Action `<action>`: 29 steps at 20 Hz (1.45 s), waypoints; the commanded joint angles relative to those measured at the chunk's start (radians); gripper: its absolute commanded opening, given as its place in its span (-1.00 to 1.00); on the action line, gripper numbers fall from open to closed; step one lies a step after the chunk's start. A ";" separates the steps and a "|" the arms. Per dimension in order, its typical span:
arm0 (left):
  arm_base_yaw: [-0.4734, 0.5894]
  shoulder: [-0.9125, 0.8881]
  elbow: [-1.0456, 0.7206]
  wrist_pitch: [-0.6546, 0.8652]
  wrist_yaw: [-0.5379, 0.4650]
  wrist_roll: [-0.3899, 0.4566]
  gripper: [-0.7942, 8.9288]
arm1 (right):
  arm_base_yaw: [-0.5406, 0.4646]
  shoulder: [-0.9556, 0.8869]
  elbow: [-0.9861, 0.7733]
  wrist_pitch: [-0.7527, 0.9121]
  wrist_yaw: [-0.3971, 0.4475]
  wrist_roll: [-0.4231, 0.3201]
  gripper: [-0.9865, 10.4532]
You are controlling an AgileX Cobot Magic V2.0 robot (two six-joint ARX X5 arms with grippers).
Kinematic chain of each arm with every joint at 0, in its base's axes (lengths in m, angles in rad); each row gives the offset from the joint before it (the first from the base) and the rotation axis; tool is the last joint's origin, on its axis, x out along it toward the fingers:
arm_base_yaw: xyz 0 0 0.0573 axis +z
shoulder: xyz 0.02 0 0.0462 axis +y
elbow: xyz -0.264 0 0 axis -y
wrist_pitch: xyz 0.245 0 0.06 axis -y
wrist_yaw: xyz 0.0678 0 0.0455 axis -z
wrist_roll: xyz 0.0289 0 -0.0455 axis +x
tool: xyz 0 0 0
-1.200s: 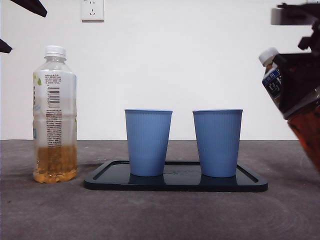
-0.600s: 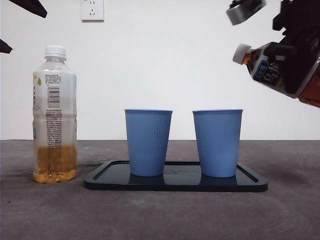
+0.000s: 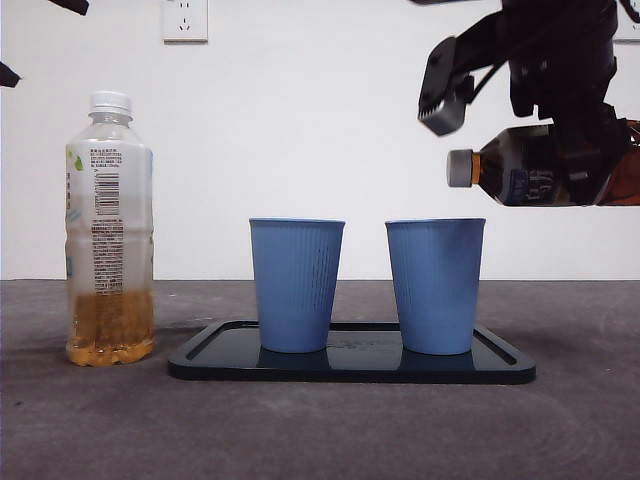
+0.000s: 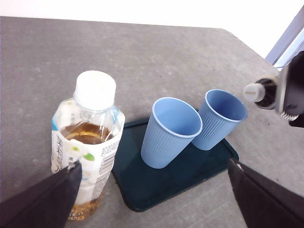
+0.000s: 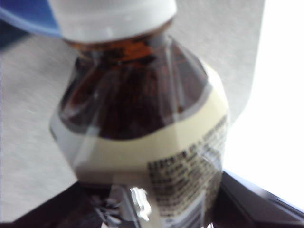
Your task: Pour the drink into the cup
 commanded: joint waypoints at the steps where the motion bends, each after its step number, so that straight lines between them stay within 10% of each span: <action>1: -0.004 -0.005 0.011 0.011 -0.002 0.013 0.18 | 0.018 0.012 0.036 0.013 0.070 -0.042 -0.48; 8: -0.006 -0.014 0.011 0.010 -0.002 0.015 0.18 | 0.032 0.014 0.036 0.010 0.072 -0.030 -0.48; 13: -0.006 -0.013 0.011 0.010 -0.002 0.015 0.18 | 0.027 -0.024 0.036 -0.017 0.042 0.187 -0.48; 21: -0.005 -0.013 0.011 0.010 -0.001 0.014 0.18 | -0.127 -0.281 -0.016 0.096 -0.397 0.393 -0.48; 29: -0.005 -0.011 0.011 0.003 -0.002 0.013 0.18 | -0.342 -0.587 -0.468 0.810 -0.664 0.579 -0.48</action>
